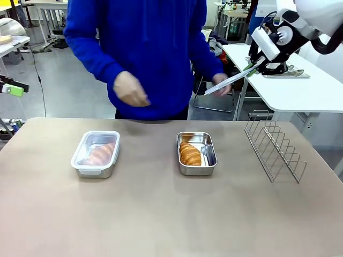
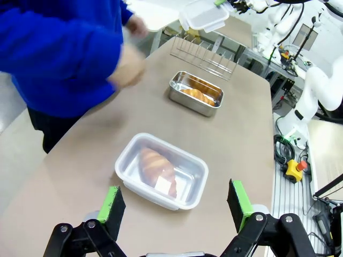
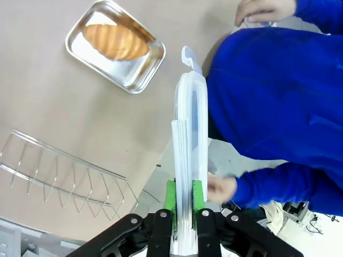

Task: Place the bread in airtight containers.
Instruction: Pick up one Airtight Container lid and hand it to the human, then release when the human grabs the Airtight Container lid.

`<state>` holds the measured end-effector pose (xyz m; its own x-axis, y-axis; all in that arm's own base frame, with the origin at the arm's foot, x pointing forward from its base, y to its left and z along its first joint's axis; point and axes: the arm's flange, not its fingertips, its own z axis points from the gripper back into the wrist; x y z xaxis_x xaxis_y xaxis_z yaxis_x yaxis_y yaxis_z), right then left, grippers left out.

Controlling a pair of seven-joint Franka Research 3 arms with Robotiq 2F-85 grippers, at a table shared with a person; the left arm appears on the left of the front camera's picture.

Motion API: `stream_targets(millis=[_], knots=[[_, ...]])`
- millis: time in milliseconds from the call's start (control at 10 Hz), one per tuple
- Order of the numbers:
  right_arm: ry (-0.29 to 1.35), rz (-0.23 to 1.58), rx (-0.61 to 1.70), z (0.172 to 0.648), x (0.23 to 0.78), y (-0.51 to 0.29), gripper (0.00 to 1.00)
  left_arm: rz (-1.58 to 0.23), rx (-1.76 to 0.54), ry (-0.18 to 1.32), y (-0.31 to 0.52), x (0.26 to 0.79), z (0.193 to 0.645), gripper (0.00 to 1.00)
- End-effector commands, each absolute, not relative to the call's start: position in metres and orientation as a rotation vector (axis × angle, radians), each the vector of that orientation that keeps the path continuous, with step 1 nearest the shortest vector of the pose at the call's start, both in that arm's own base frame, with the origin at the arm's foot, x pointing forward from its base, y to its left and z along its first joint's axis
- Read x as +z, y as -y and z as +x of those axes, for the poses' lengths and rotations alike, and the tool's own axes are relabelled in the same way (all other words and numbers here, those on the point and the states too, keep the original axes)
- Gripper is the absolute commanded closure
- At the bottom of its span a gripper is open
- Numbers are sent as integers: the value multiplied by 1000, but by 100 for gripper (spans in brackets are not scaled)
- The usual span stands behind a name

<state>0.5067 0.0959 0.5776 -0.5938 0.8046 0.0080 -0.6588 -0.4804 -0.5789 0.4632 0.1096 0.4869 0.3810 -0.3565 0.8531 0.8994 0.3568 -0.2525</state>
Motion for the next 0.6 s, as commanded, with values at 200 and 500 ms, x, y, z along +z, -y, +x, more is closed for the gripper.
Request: stream_targets(millis=[200, 500], knots=[[703, -321, 2120, 501, 576, -96, 100, -832, -941, 795, -109, 489, 463, 0], [703, -321, 2120, 501, 576, -96, 100, -832, -941, 795, -109, 489, 463, 0]])
